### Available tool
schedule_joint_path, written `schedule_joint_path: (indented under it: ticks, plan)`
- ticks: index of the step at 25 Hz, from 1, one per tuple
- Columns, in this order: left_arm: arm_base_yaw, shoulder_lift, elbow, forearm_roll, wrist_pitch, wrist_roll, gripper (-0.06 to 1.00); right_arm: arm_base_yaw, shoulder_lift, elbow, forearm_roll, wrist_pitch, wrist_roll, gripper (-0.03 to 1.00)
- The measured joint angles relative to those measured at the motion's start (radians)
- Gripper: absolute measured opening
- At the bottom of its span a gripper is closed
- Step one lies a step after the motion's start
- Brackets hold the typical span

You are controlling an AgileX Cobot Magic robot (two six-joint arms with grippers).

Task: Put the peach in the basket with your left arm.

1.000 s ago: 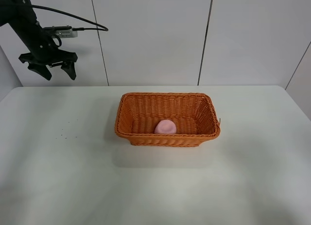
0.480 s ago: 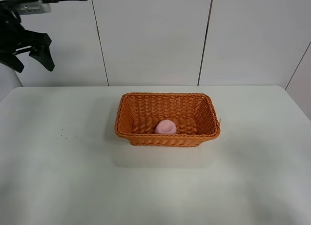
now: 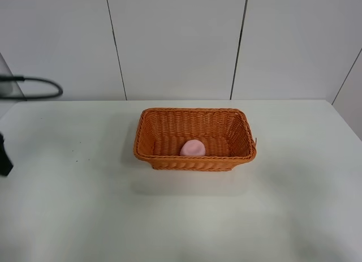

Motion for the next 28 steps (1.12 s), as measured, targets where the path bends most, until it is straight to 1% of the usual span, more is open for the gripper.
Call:
schedule_joint_path:
  ticks: [3, 6, 7, 11, 23, 25, 28]
  plan:
    - [0.0, -0.169, 0.187, 0.003, -0.044, 0.0, 0.88, 0.0, 0.0, 0.0, 0.0, 0.0, 0.0, 0.69]
    - [0.0, -0.328, 0.33, 0.003, -0.089, -0.004, 0.88, 0.0, 0.0, 0.0, 0.0, 0.0, 0.0, 0.69]
    - [0.0, -0.372, 0.351, 0.004, -0.087, -0.009, 0.88, 0.0, 0.0, 0.0, 0.0, 0.0, 0.0, 0.69]
    - [0.0, -0.556, 0.362, 0.012, -0.11, -0.012, 0.88, 0.0, 0.0, 0.0, 0.0, 0.0, 0.0, 0.69]
    - [0.0, -1.031, 0.368, 0.006, -0.109, -0.016, 0.88, 0.0, 0.0, 0.0, 0.0, 0.0, 0.0, 0.69]
    - [0.0, -1.071, 0.368, 0.006, -0.108, -0.017, 0.88, 0.0, 0.0, 0.0, 0.0, 0.0, 0.0, 0.69]
    - [0.0, -1.078, 0.368, 0.006, -0.107, -0.02, 0.87, 0.0, 0.0, 0.0, 0.0, 0.0, 0.0, 0.69]
